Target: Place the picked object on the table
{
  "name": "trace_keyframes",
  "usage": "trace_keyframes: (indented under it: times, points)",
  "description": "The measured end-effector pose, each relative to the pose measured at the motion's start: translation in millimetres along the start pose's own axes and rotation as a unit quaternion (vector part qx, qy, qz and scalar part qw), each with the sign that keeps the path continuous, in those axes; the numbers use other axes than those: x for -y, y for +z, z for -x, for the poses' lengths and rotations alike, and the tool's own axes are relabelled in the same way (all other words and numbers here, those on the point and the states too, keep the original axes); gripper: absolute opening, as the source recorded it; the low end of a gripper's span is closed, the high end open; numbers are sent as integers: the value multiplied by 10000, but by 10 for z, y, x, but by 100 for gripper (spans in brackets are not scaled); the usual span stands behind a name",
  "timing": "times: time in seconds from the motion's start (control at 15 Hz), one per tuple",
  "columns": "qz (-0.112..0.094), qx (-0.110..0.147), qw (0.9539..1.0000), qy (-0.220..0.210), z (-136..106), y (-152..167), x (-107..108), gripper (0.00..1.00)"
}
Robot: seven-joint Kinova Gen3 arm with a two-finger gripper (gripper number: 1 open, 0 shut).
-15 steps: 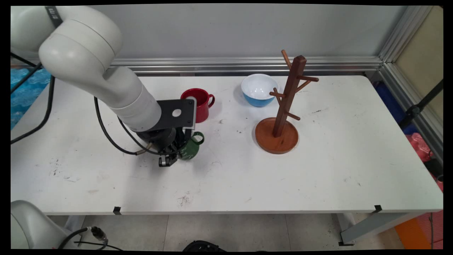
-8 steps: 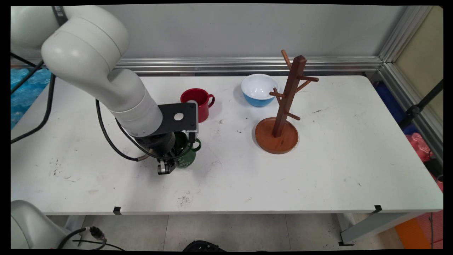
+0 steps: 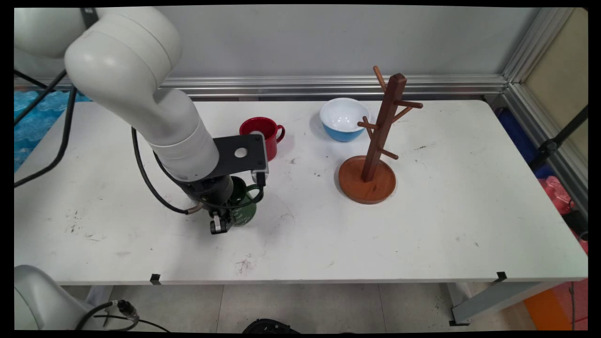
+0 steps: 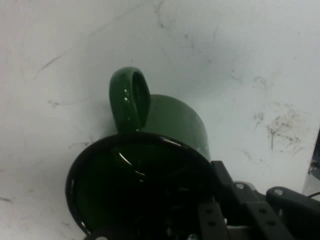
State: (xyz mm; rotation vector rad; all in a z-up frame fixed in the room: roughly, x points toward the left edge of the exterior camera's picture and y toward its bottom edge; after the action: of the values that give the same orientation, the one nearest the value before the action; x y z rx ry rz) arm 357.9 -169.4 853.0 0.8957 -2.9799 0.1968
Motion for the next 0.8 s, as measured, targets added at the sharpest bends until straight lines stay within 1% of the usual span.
trace_keyframes:
  times: [0.4, 0.8]
  points:
    - [13, 102, 9997, -199, -96, 7, 17, 0]
    - [-57, 199, 9987, -466, -227, 26, 51, 0]
